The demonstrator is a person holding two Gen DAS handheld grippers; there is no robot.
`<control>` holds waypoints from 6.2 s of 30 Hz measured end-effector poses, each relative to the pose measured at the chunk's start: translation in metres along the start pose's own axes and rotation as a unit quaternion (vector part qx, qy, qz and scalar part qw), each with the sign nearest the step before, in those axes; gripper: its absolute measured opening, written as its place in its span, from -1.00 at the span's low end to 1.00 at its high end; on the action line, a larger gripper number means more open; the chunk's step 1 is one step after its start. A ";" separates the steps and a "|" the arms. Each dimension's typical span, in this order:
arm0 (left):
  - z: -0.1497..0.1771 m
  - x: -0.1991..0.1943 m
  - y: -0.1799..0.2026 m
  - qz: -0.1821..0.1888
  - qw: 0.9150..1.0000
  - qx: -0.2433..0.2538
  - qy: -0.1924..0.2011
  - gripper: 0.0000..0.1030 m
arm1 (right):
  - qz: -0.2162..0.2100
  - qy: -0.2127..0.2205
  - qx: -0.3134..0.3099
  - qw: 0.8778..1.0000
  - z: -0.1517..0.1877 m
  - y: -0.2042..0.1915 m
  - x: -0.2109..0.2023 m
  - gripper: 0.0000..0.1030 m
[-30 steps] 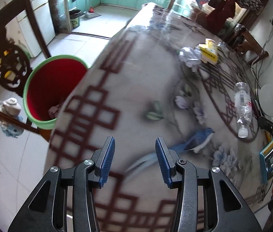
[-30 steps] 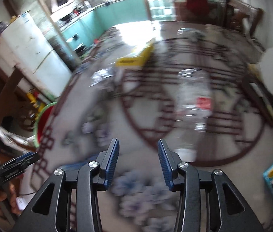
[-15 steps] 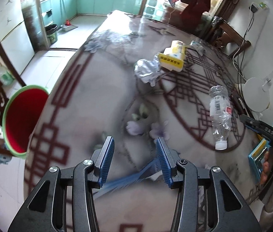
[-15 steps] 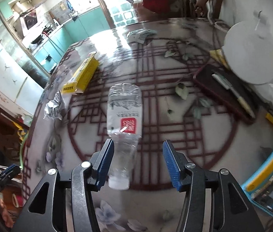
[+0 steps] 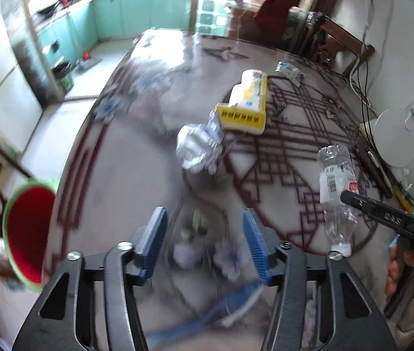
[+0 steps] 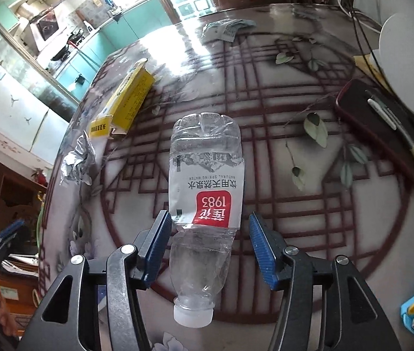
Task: Collect trash
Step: 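Grasp the crumpled foil with the left gripper while the right grasps the clear water bottle, then lift the foil and the water bottle and carry them toward the bucket, then open the left gripper over the bucket to drop the foil, then grasp the yellow medicine box with the left gripper while the right grasps a blue-white wrapper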
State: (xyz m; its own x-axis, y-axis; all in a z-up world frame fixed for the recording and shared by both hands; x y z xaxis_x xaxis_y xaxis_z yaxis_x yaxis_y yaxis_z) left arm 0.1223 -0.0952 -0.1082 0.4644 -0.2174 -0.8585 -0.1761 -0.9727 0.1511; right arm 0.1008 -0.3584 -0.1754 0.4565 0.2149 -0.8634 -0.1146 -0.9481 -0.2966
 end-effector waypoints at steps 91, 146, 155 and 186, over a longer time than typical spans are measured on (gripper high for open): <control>0.043 -0.038 -0.144 0.025 0.997 -0.078 0.004 -0.09 | -0.042 0.034 -0.101 0.993 0.028 -0.206 -0.022 -0.15; 0.046 -0.036 -0.317 -0.013 0.992 -0.124 0.003 0.34 | 0.009 0.070 -0.122 0.990 -0.023 -0.326 0.010 0.02; 0.006 -0.048 -0.184 0.045 0.997 -0.059 0.031 0.35 | 0.099 0.154 -0.086 0.979 -0.126 -0.157 -0.084 0.07; -0.131 0.117 0.062 0.003 1.000 0.007 -0.018 0.53 | 0.115 0.028 0.026 0.993 -0.335 0.066 0.175 -0.58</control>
State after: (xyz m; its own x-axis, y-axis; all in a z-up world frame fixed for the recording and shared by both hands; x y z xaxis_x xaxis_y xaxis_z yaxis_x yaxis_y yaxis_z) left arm 0.2794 -0.1914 -0.1348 0.4312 -0.2199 -0.8750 -0.1906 -0.9702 0.1499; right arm 0.4685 -0.4620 -0.2093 0.4606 -0.0204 -0.8874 -0.2654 -0.9572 -0.1157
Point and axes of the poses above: each gripper's, at about its wrist camera, not at the fingertips, and x roughly the way its jaws point, y to its right, z to its underside, the point moved 2 cm from there along x, roughly the way its jaws point, and after that the axes turned 6 degrees about -x, right-handed, at the moved point
